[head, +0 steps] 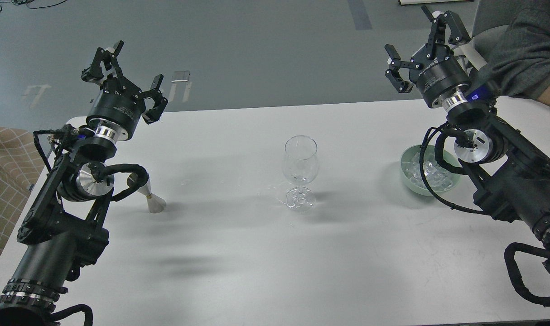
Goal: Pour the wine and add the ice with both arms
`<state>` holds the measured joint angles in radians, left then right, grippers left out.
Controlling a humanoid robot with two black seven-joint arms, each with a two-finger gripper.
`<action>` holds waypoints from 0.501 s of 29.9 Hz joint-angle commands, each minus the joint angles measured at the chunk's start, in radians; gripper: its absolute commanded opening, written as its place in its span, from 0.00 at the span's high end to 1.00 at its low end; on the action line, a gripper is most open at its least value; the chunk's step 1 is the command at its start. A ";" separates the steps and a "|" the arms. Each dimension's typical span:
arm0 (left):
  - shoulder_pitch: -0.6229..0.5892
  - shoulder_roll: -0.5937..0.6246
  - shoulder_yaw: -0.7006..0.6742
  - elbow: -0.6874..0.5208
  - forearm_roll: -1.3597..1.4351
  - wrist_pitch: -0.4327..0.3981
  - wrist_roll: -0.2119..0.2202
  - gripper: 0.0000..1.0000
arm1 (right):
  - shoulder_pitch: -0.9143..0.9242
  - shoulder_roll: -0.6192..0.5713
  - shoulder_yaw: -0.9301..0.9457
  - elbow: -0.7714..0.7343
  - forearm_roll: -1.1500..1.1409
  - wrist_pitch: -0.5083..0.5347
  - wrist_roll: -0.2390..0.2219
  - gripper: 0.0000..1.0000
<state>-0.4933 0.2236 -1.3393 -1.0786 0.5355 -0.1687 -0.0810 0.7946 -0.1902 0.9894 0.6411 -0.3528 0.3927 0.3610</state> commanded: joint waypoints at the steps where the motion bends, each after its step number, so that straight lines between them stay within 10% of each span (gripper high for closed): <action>1: -0.001 0.000 -0.003 0.000 0.000 -0.008 0.012 0.01 | 0.002 0.000 0.000 -0.001 -0.002 0.000 -0.001 0.00; 15: -0.002 0.003 -0.011 0.000 -0.014 -0.023 0.015 0.01 | 0.000 0.002 0.000 -0.001 -0.006 -0.002 0.001 0.00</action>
<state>-0.4945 0.2239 -1.3488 -1.0785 0.5224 -0.1940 -0.0661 0.7953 -0.1888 0.9894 0.6396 -0.3588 0.3914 0.3608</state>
